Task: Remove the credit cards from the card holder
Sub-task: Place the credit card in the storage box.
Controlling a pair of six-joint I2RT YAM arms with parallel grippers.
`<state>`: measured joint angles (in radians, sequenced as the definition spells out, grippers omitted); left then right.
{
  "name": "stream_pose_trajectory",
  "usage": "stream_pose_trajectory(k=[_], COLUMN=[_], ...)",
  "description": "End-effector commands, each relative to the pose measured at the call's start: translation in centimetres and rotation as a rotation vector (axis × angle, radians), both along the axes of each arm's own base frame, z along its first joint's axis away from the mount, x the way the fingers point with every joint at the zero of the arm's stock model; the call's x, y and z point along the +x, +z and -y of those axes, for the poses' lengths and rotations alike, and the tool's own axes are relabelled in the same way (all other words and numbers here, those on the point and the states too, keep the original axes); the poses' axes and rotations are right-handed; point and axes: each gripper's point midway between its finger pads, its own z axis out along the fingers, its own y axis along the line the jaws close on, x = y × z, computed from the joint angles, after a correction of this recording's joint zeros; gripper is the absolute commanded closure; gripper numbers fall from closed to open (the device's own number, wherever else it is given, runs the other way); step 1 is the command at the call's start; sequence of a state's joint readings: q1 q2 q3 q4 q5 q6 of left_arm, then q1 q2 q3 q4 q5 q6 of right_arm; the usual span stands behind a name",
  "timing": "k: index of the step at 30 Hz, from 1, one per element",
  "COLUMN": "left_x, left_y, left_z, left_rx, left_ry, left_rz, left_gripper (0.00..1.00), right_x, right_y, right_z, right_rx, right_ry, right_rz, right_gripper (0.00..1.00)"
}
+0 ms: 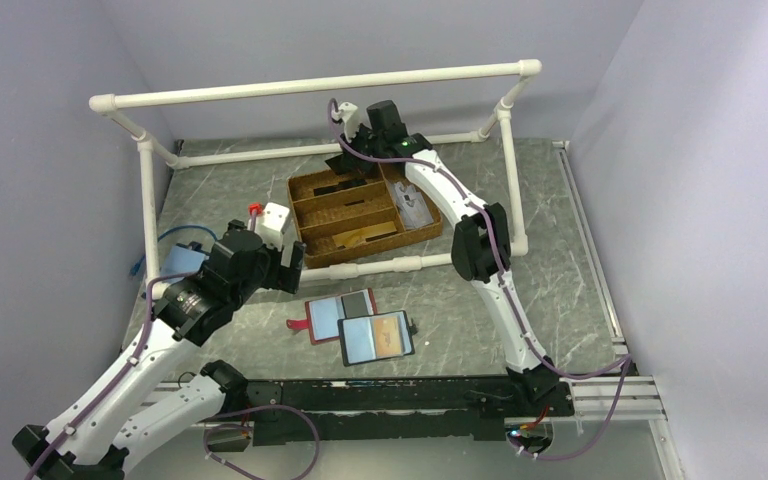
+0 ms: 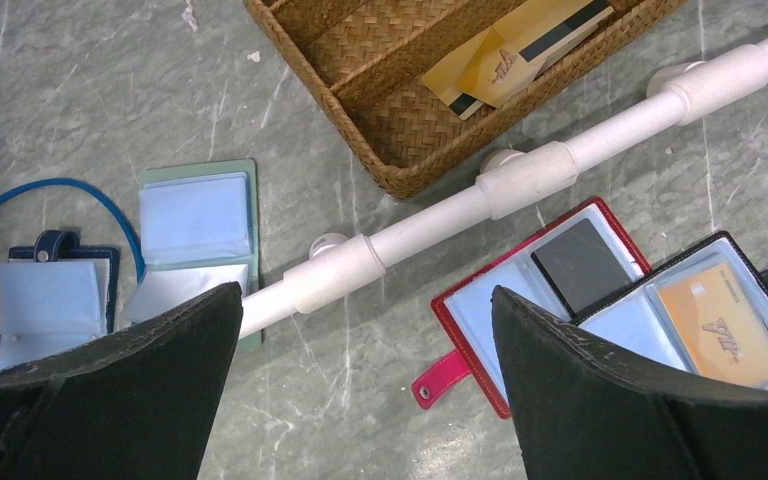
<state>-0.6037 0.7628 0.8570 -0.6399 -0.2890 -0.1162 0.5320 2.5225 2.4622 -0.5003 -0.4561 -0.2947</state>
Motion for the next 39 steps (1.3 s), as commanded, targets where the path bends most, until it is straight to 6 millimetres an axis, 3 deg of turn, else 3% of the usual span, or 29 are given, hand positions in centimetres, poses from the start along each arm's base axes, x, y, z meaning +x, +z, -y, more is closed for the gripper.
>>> stream_pose_trajectory(k=[1, 11, 13, 19, 24, 27, 30, 35, 39], left_x=[0.7, 0.9, 0.9, 0.8, 0.7, 0.6, 0.1, -0.6, -1.8], left_y=[0.7, 0.5, 0.4, 0.5, 0.7, 0.9, 1.3, 1.6, 1.5], left_z=[0.2, 0.3, 0.2, 0.2, 0.3, 0.6, 1.4, 3.7, 6.7], left_rx=[-0.015, -0.021, -0.021, -0.027, -0.036, -0.054, -0.095, -0.201, -0.374], left_ry=[-0.006, -0.009, -0.008, -0.009, -0.017, -0.035, -0.073, -0.156, -0.219], left_rz=[0.032, 0.022, 0.02, 0.023, 0.03, 0.035, 0.04, 0.001, -0.107], left_gripper=[0.01, 0.0, 0.0, 0.01, 0.0, 0.01, 0.01, 0.0, 0.0], right_x=[0.8, 1.7, 2.2, 5.0, 5.3, 3.0, -1.1, -9.9, -18.6], right_y=[1.7, -0.8, -1.2, -1.2, 1.2, 3.3, 5.4, 8.2, 8.9], right_z=[-1.6, -1.8, -1.4, 1.5, 3.8, 3.6, 3.5, 5.1, 7.5], right_rx=[0.084, 0.078, 0.064, -0.024, -0.077, -0.072, -0.092, -0.091, -0.08], right_ry=[0.003, -0.033, -0.063, -0.255, -0.324, -0.232, -0.078, 0.163, 0.368], right_rz=[0.029, 0.008, 0.016, 0.092, 0.149, 0.131, 0.1, 0.038, -0.03], right_gripper=[1.0, 0.97, 0.84, 0.62, 0.57, 0.52, 0.48, 0.44, 0.41])
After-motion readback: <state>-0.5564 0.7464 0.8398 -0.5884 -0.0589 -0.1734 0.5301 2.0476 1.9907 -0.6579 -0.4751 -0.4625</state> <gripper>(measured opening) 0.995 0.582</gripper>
